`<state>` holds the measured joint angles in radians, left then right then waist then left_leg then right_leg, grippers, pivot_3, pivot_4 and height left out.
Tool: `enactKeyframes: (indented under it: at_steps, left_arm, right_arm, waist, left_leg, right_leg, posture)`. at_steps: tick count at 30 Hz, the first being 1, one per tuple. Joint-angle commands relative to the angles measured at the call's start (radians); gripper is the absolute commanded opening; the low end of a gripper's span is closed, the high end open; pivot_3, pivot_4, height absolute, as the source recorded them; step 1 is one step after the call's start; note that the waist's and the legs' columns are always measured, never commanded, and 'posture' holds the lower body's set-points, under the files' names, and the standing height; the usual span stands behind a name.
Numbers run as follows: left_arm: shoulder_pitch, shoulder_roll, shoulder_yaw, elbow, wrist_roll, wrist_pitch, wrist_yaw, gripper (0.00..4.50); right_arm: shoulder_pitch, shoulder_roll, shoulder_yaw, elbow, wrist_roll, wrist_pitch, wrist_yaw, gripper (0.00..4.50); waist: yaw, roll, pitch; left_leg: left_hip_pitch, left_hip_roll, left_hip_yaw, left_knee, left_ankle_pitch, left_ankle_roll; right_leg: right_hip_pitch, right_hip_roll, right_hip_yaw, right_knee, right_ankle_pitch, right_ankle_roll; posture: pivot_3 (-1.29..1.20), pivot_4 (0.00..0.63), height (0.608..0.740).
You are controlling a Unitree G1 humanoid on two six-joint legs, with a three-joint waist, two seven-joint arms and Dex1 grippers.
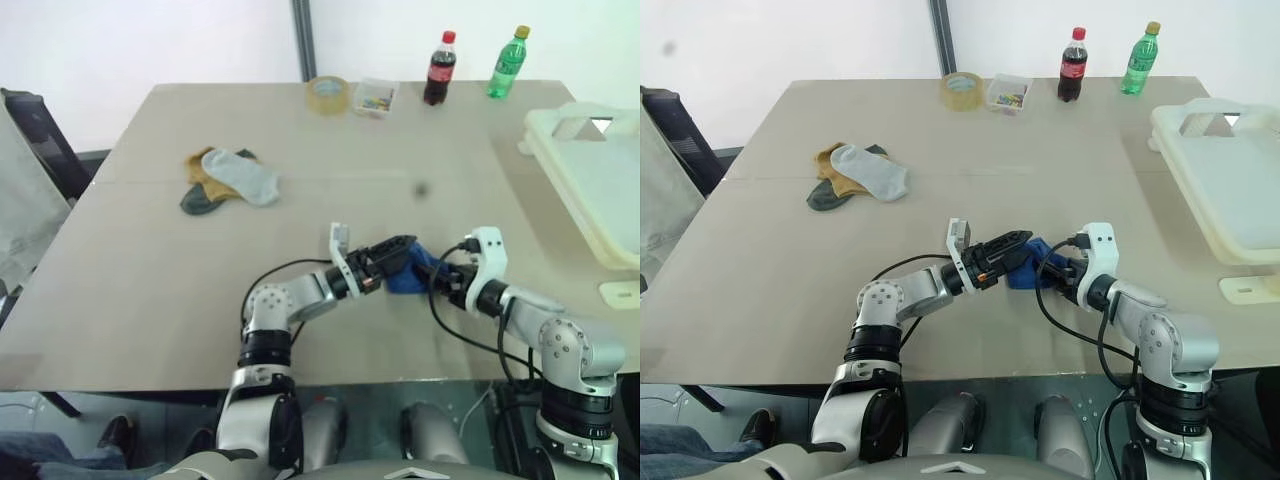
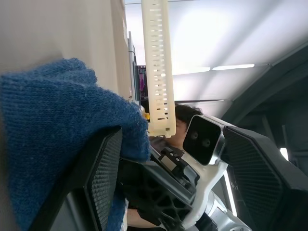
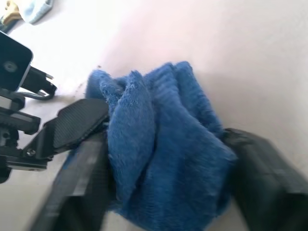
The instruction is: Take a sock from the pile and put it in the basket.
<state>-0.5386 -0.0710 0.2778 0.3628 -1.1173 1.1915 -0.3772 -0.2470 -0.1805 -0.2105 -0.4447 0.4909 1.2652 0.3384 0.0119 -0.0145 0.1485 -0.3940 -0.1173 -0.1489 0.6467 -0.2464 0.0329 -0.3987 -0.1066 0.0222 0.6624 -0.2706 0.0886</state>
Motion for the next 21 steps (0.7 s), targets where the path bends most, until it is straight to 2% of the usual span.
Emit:
enactKeyframes:
  at_steps: [1, 3, 5, 11, 14, 19, 21]
  left_arm:
    - [0.005, -0.008, 0.004, 0.008, 0.008, 0.004, -0.001, 3.64]
    - [0.005, -0.008, 0.005, 0.008, 0.008, 0.004, 0.0, 3.64]
    - [0.006, -0.008, 0.006, 0.007, 0.008, 0.004, 0.001, 3.64]
    - [0.015, 0.008, -0.008, -0.015, 0.024, 0.002, -0.014, 3.64]
    - [0.028, 0.058, -0.054, -0.078, 0.065, -0.006, -0.057, 3.64]
    - [0.117, 0.299, -0.372, -0.404, 0.331, -0.229, -0.283, 3.64]
    - [0.169, 0.398, -0.458, -0.501, 0.436, -0.361, -0.368, 3.64]
  right_arm:
    - [0.02, -0.002, 0.049, 0.009, 0.036, 0.039, 0.011, 1.59]
    - [0.024, -0.01, 0.058, 0.005, 0.042, 0.039, 0.012, 0.55]
    - [0.029, -0.018, 0.065, 0.003, 0.046, 0.036, 0.01, 0.04]
    - [0.034, -0.029, 0.079, 0.002, 0.048, 0.033, 0.004, 0.04]
    - [0.032, -0.032, 0.073, -0.002, 0.048, 0.037, -0.005, 0.04]
    - [0.052, -0.057, 0.024, -0.017, 0.063, 0.044, -0.008, 0.04]
    - [0.071, -0.07, 0.012, -0.024, 0.07, 0.044, -0.009, 0.04]
  waist:
    - [0.0, 0.0, 0.0]
    - [0.0, 0.0, 0.0]
    - [0.0, 0.0, 0.0]
    - [0.0, 0.0, 0.0]
    - [-0.001, 0.0, 0.0]
    - [-0.011, 0.001, 0.0]
    - [-0.011, 0.001, 0.0]
  left_leg:
    - [0.0, 0.0, 0.0, 0.0, 0.0, 0.0]
    - [0.0, 0.0, 0.0, 0.0, 0.0, 0.0]
    - [0.0, 0.0, 0.0, 0.0, 0.0, 0.0]
    - [0.0, 0.0, 0.0, 0.0, 0.0, 0.0]
    - [0.0, 0.0, 0.0, 0.0, 0.0, 0.0]
    - [0.0, 0.0, 0.001, -0.005, 0.0, 0.0]
    - [-0.001, 0.0, 0.002, -0.007, 0.0, 0.0]
  right_leg:
    - [0.0, 0.0, 0.0, 0.0, 0.0, 0.0]
    - [0.0, 0.0, 0.0, 0.0, 0.0, 0.0]
    - [0.0, 0.0, 0.0, 0.0, 0.0, 0.0]
    - [0.0, 0.0, 0.0, 0.0, 0.0, 0.0]
    - [0.0, 0.0, 0.0, 0.0, 0.0, 0.0]
    - [-0.001, 0.0, 0.002, -0.001, 0.0, -0.001]
    - [-0.003, 0.0, 0.003, -0.002, 0.0, -0.001]
  posture:
    - [0.0, 0.15, 0.74]
    - [0.0, 0.15, 0.74]
    - [0.0, 0.15, 0.74]
    - [0.0, 0.15, 0.74]
    - [0.0, 0.15, 0.74]
    - [0.0, 0.15, 0.74]
    - [0.0, 0.15, 0.74]
